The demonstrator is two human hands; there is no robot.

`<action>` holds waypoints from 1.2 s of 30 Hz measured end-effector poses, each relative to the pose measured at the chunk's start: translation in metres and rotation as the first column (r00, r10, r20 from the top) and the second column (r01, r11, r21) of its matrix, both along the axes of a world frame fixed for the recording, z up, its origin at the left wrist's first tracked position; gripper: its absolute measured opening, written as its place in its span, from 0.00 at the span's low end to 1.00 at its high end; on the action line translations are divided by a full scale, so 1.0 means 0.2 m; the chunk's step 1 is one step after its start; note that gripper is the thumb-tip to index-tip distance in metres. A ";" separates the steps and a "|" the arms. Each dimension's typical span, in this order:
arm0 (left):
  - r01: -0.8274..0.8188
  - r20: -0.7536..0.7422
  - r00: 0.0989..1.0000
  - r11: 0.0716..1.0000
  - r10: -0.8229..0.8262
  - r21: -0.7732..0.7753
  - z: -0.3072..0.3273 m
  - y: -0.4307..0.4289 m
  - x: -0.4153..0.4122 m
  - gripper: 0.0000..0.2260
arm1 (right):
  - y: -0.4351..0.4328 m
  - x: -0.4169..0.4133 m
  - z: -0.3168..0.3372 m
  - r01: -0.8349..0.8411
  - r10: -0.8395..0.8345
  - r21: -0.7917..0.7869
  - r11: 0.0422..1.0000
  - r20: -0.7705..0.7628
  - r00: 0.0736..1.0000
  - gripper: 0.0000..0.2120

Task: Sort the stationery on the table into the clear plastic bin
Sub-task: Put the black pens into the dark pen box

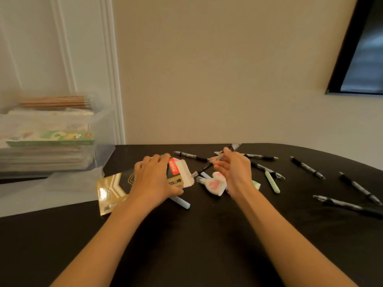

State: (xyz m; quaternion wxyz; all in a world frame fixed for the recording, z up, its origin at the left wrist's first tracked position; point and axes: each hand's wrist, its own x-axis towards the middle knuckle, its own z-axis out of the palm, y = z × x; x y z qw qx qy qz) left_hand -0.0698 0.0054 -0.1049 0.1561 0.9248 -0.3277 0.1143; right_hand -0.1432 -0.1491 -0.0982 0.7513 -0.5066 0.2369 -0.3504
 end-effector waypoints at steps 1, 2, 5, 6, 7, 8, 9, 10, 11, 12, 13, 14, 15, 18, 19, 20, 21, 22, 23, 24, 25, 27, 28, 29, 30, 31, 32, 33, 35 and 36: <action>0.033 -0.042 0.999 0.999 -0.033 0.006 -0.01 0.00 -0.02 0.43 | 0.00 -0.02 -0.02 0.008 -0.009 0.025 1.000 0.005 1.000 0.08; 0.057 -0.068 0.996 0.998 -0.056 0.021 -0.01 0.00 -0.07 0.44 | -0.01 -0.07 -0.03 0.004 -0.004 0.050 0.999 0.018 1.000 0.08; 0.124 -0.101 0.988 0.992 -0.120 0.032 -0.03 -0.01 -0.14 0.44 | 0.00 -0.12 -0.07 -0.051 0.047 0.062 0.997 0.061 0.997 0.08; 0.139 -0.110 0.985 0.990 -0.135 0.032 -0.03 -0.02 -0.15 0.44 | 0.00 -0.14 -0.07 -0.080 0.076 0.058 0.995 0.064 0.995 0.08; 0.152 -0.115 0.982 0.988 -0.147 0.032 -0.03 -0.02 -0.16 0.43 | 0.02 -0.14 -0.08 -0.116 0.112 0.056 0.992 0.070 0.991 0.08; 0.164 -0.115 0.981 0.986 -0.159 0.035 -0.03 -0.02 -0.16 0.43 | 0.03 -0.14 -0.08 -0.157 0.152 0.055 0.986 0.078 0.985 0.08; 0.173 -0.116 0.979 0.984 -0.167 0.040 -0.03 -0.02 -0.17 0.43 | 0.03 -0.14 -0.09 -0.211 0.206 0.052 0.976 0.084 0.975 0.07; 0.179 -0.113 0.978 0.983 -0.174 0.039 -0.03 -0.02 -0.18 0.43 | 0.05 -0.14 -0.10 -0.274 0.270 0.043 0.961 0.087 0.959 0.07; 0.186 -0.108 0.977 0.982 -0.181 0.031 -0.03 -0.01 -0.18 0.43 | 0.06 -0.15 -0.10 -0.332 0.330 0.015 0.943 0.071 0.941 0.07; 0.190 -0.102 0.977 0.982 -0.187 0.017 -0.03 -0.01 -0.19 0.42 | 0.06 -0.14 -0.11 -0.374 0.375 -0.039 0.927 0.018 0.927 0.06; 0.192 -0.094 0.977 0.981 -0.191 0.001 -0.03 -0.01 -0.19 0.42 | 0.07 -0.14 -0.12 -0.402 0.398 -0.104 0.910 -0.056 0.916 0.06; 0.191 -0.089 0.977 0.982 -0.191 -0.011 -0.03 -0.01 -0.18 0.42 | 0.07 -0.14 -0.13 -0.420 0.405 -0.155 0.894 -0.122 0.906 0.06; 0.189 -0.086 0.978 0.982 -0.190 -0.018 -0.03 -0.01 -0.19 0.42 | 0.07 -0.14 -0.13 -0.425 0.401 -0.180 0.887 -0.155 0.903 0.06; 0.184 -0.079 0.979 0.982 -0.186 -0.033 -0.04 0.00 -0.18 0.42 | 0.06 -0.15 -0.13 -0.407 0.398 -0.141 0.903 -0.086 0.913 0.06; 0.185 -0.079 0.979 0.982 -0.187 -0.033 -0.04 0.00 -0.18 0.42 | 0.05 -0.15 -0.12 -0.387 0.384 -0.119 0.914 -0.050 0.922 0.04; 0.184 -0.079 0.979 0.982 -0.186 -0.033 -0.04 0.00 -0.18 0.42 | 0.04 -0.15 -0.12 -0.361 0.360 -0.106 0.927 -0.030 0.933 0.03; 0.180 -0.078 0.980 0.983 -0.183 -0.035 -0.04 0.00 -0.18 0.42 | 0.03 -0.15 -0.12 -0.333 0.332 -0.105 0.937 -0.022 0.943 0.02; 0.178 -0.078 0.981 0.983 -0.180 -0.039 -0.04 0.00 -0.18 0.42 | 0.02 -0.15 -0.12 -0.313 0.312 -0.118 0.942 -0.029 0.950 0.03; 0.177 -0.081 0.980 0.983 -0.179 -0.040 -0.04 0.00 -0.18 0.42 | 0.02 -0.15 -0.12 -0.309 0.306 -0.145 0.940 -0.045 0.951 0.04; 0.176 -0.084 0.980 0.984 -0.179 -0.042 -0.04 0.00 -0.17 0.42 | 0.02 -0.16 -0.13 -0.321 0.314 -0.185 0.929 -0.069 0.947 0.04; 0.176 -0.086 0.980 0.983 -0.179 -0.043 -0.04 0.01 -0.17 0.42 | 0.02 -0.16 -0.13 -0.342 0.327 -0.235 0.910 -0.100 0.940 0.05; 0.182 -0.084 0.979 0.982 -0.185 -0.046 -0.04 0.02 -0.17 0.41 | 0.03 -0.17 -0.14 -0.383 0.337 -0.359 0.851 -0.186 0.923 0.05; 0.189 -0.079 0.978 0.981 -0.192 -0.049 -0.04 0.02 -0.17 0.41 | 0.04 -0.16 -0.14 -0.396 0.322 -0.431 0.811 -0.237 0.917 0.06; 0.198 -0.073 0.977 0.979 -0.201 -0.050 -0.04 0.02 -0.17 0.41 | 0.05 -0.16 -0.14 -0.406 0.295 -0.505 0.762 -0.288 0.911 0.07; 0.206 -0.068 0.975 0.977 -0.209 -0.048 -0.04 0.02 -0.18 0.40 | 0.06 -0.16 -0.14 -0.417 0.262 -0.572 0.706 -0.336 0.905 0.07; 0.214 -0.067 0.974 0.976 -0.216 -0.040 -0.04 0.02 -0.18 0.40 | 0.07 -0.15 -0.15 -0.429 0.229 -0.625 0.652 -0.377 0.897 0.07; 0.221 -0.067 0.973 0.975 -0.222 -0.028 -0.05 0.02 -0.18 0.40 | 0.08 -0.14 -0.16 -0.437 0.199 -0.662 0.609 -0.406 0.892 0.07; 0.230 -0.065 0.971 0.973 -0.230 -0.016 -0.05 0.02 -0.19 0.40 | 0.08 -0.13 -0.16 -0.438 0.177 -0.687 0.580 -0.419 0.891 0.07; 0.259 -0.054 0.964 0.966 -0.259 -0.009 -0.05 0.01 -0.20 0.40 | 0.10 -0.11 -0.17 -0.439 0.161 -0.710 0.550 -0.426 0.890 0.07; 0.274 -0.050 0.960 0.962 -0.274 -0.014 -0.04 0.01 -0.21 0.40 | 0.10 -0.11 -0.17 -0.438 0.167 -0.705 0.558 -0.421 0.891 0.07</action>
